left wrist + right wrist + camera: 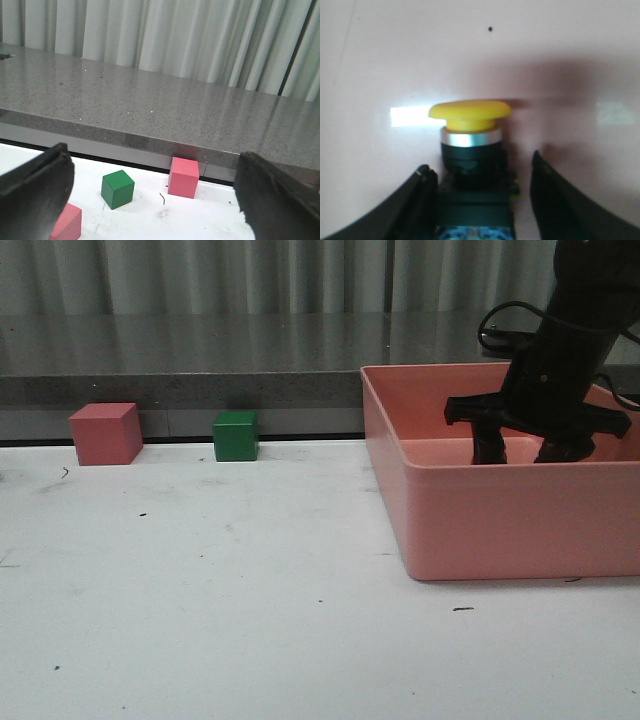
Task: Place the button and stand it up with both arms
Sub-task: 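Lower the right gripper into the pink bin and grasp the yellow button, then lift the button from the bin with the right gripper toward the pink cube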
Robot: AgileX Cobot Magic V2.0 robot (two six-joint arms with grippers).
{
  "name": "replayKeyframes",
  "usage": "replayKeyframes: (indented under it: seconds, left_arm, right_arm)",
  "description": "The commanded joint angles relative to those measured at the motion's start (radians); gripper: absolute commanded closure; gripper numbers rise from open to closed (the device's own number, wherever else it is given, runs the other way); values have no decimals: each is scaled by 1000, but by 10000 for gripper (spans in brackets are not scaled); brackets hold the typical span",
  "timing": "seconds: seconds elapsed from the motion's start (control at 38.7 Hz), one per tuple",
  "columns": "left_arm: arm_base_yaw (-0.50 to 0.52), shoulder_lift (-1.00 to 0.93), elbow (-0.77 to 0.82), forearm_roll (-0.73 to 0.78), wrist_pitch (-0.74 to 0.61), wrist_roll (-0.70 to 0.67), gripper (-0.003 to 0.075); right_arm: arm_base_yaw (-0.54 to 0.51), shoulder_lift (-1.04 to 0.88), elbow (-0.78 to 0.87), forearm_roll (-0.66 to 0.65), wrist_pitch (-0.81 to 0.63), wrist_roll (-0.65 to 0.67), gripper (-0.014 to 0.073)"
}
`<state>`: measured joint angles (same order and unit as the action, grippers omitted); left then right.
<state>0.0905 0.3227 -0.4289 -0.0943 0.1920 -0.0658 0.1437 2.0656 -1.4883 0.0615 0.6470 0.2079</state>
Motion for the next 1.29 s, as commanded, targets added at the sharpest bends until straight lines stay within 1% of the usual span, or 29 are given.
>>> replayKeyframes:
  seconds: [0.0,0.05,0.1,0.18,0.44,0.59,0.7,0.83,0.96,1.08,1.27]
  left_arm:
    - [-1,14,-34,-3,-81,-3,103]
    - [-1,14,-34,-3,-81,-3,103]
    - [-1,14,-34,-3,-81,-3,103]
    - [-1,14,-34,-3,-81,-3,103]
    - [-1,14,-34,-3,-86,-3,103]
    - [-1,14,-34,-3,-86,-3,103]
    - [-1,14,-34,-3,-86,-3,103]
    - [-1,14,-34,-3,-86,-3,103]
    - [-1,14,-34,-3,-86,-3,103]
    - [-1,14,-34,-3,-86,-3,103]
    - [-1,14,-34,-3,-86,-3,103]
  right_arm:
    - [-3,-59,-30,-6,-30,-1,332]
    - [-3,-60,-30,-6,-29,-1,390]
    - [-3,-62,-30,-6,-29,-1,425]
    - [-3,-66,-32,-6,-28,-1,454]
    - [-3,-180,-42,-6,-21,-1,456]
    - [2,-300,-42,-5,-55,-2,456]
    - [26,-375,-42,-4,-86,-3,456]
    - [96,-452,-42,-3,-100,-3,456]
    - [204,-482,-42,-3,-102,-3,456]
    - [333,-469,-42,-3,-105,-3,456]
    - [507,-395,-43,-1,-145,-3,454]
